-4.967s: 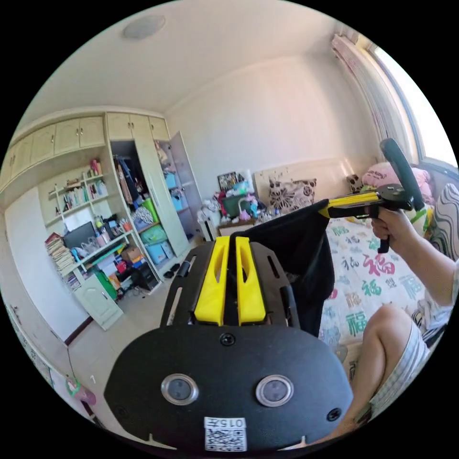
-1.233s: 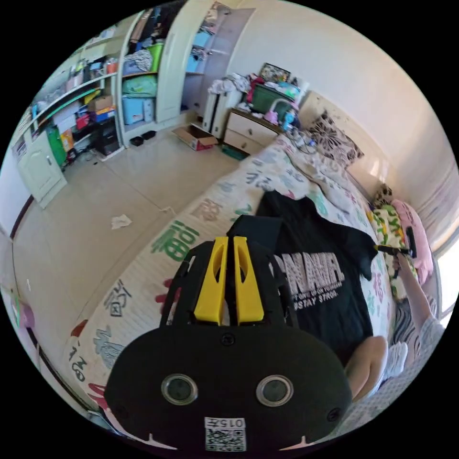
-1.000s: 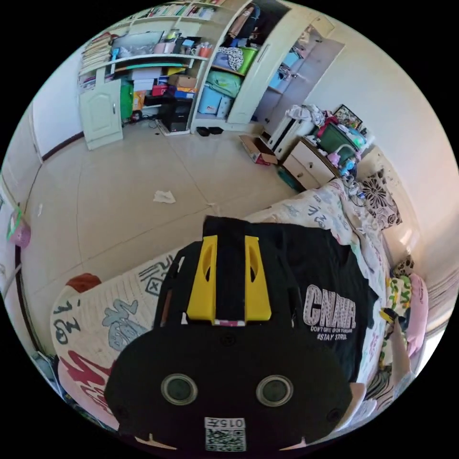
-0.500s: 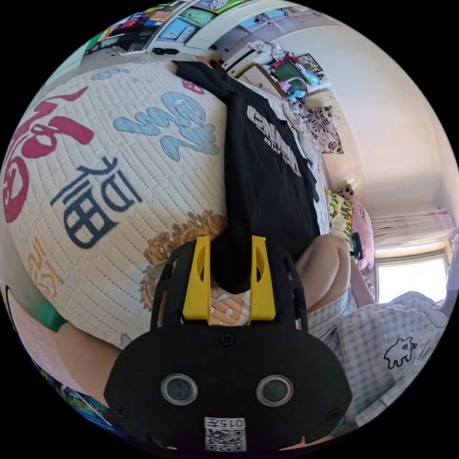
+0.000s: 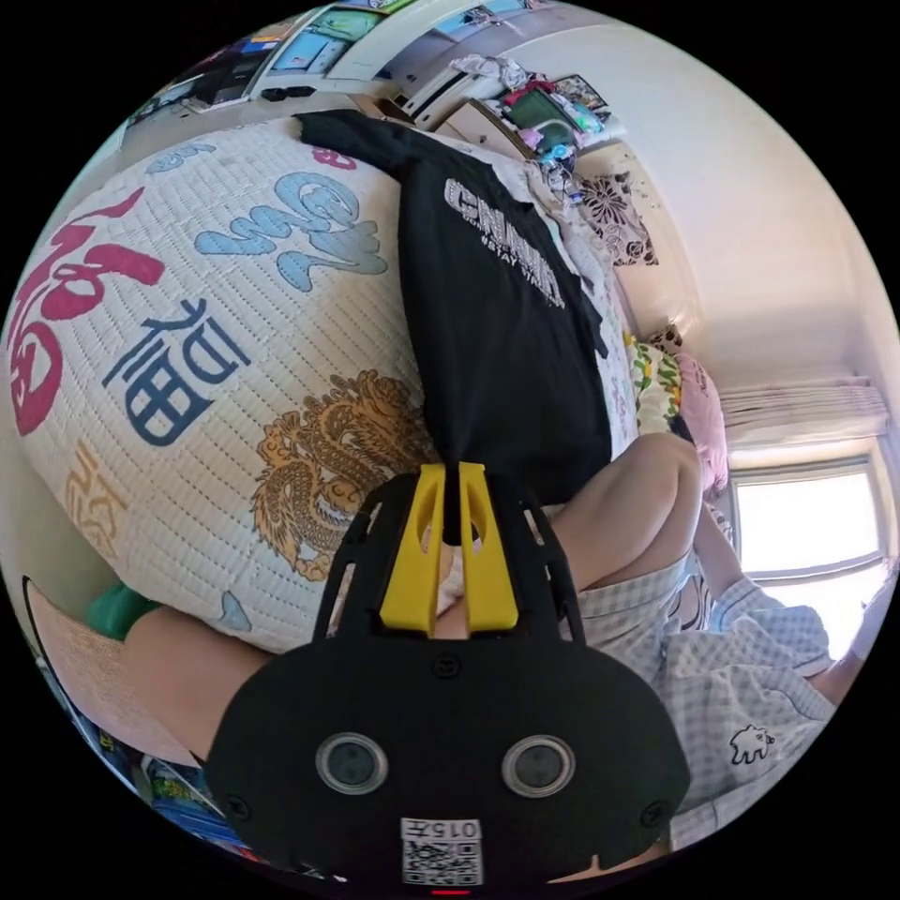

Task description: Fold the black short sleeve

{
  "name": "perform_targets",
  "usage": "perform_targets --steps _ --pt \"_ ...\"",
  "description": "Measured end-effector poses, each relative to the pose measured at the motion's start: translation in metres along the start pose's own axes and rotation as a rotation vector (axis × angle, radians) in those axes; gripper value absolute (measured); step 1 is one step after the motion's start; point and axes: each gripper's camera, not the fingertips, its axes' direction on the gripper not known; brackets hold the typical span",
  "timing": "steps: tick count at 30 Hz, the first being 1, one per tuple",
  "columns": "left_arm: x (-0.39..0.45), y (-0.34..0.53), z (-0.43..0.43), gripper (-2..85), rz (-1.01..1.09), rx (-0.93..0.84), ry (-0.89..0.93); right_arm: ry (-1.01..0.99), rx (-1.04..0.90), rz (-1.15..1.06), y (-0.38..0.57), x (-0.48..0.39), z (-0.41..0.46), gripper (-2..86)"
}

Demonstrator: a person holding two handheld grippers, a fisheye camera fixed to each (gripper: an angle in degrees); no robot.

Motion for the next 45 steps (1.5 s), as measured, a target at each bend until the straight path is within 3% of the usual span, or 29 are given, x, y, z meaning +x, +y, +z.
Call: perform_targets --steps 4,9,11,13,14,17,20,28,35,45 --pt "0.0 0.004 0.004 2.5 -0.013 -0.051 -0.131 0.121 -0.067 0.002 0.007 -0.002 0.012 0.5" --pt "0.013 -0.003 0.025 11.8 0.016 -0.056 -0.059 -0.076 -0.026 0.029 -0.003 -0.006 0.029 8.2" --pt "0.021 -0.011 0.045 10.1 0.017 -0.099 -0.055 -0.066 -0.051 0.038 -0.007 -0.008 0.034 8.7" --pt "0.028 -0.014 0.057 2.6 0.026 -0.151 -0.131 -0.058 -0.058 0.021 -0.006 -0.012 0.034 5.8" --pt "0.036 -0.013 0.06 1.6 0.049 -0.149 -0.124 -0.086 -0.058 -0.003 -0.005 -0.015 0.035 1.2" --pt "0.051 -0.006 0.056 0.3 0.068 -0.1 -0.096 -0.057 -0.067 -0.042 -0.002 -0.026 0.041 -0.1" --pt "0.06 -0.003 0.062 0.0 0.059 -0.092 -0.149 0.084 -0.093 -0.057 0.001 -0.033 0.056 -0.6" --pt "0.103 -0.004 0.121 0.3 0.126 -0.161 -0.381 0.067 -0.094 -0.041 0.005 -0.04 0.065 -0.7" --pt "0.156 -0.008 0.171 0.5 0.226 -0.179 -0.51 0.397 -0.125 -0.173 0.01 -0.091 0.088 -0.6" --pt "0.212 -0.019 0.234 0.5 0.306 -0.2 -0.632 0.307 -0.053 -0.135 0.035 -0.082 0.083 -0.6"
